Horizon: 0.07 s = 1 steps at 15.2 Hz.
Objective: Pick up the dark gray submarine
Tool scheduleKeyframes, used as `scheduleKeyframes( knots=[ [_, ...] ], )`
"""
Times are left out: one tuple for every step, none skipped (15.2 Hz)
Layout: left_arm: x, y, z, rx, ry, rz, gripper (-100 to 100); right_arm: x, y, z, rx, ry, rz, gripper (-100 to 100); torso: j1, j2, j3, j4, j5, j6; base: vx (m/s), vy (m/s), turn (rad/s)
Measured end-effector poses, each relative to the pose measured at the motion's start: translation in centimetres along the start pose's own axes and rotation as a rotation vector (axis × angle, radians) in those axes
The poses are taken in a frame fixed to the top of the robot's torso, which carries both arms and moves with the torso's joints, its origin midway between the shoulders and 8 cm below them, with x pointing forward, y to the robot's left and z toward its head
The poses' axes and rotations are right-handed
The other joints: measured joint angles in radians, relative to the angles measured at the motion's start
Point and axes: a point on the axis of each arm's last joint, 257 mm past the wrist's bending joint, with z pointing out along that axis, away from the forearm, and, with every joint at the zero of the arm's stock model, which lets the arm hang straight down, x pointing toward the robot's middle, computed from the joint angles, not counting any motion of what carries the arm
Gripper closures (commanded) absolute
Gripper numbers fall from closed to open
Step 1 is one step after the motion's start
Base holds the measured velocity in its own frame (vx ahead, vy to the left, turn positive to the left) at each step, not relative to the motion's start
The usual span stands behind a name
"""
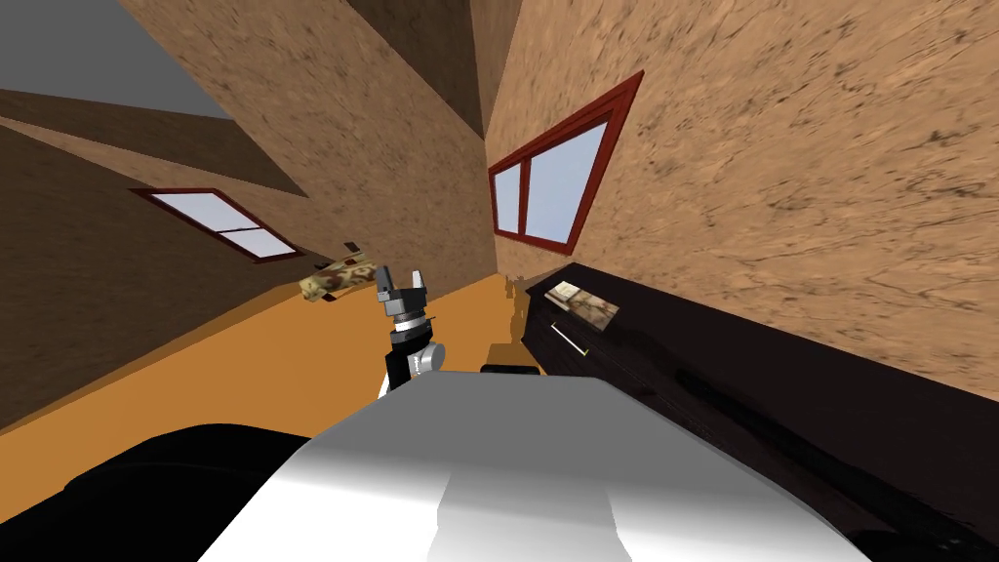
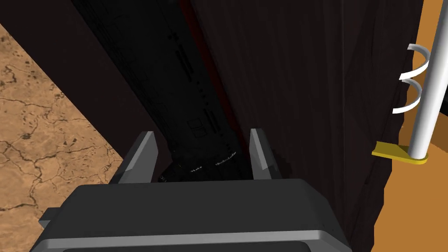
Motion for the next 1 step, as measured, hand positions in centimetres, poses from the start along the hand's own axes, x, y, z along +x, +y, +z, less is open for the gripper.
scheduleKeyframes(
  knots=[
    [0.00,0.00,0.00,0.000,0.000,0.000,0,-0.13,-0.18,-0.26,-0.001,0.000,-0.004,100,0.001,-0.001,0.000,0.000,0.001,0.000,0.020,0.030,-0.026]
  ],
)
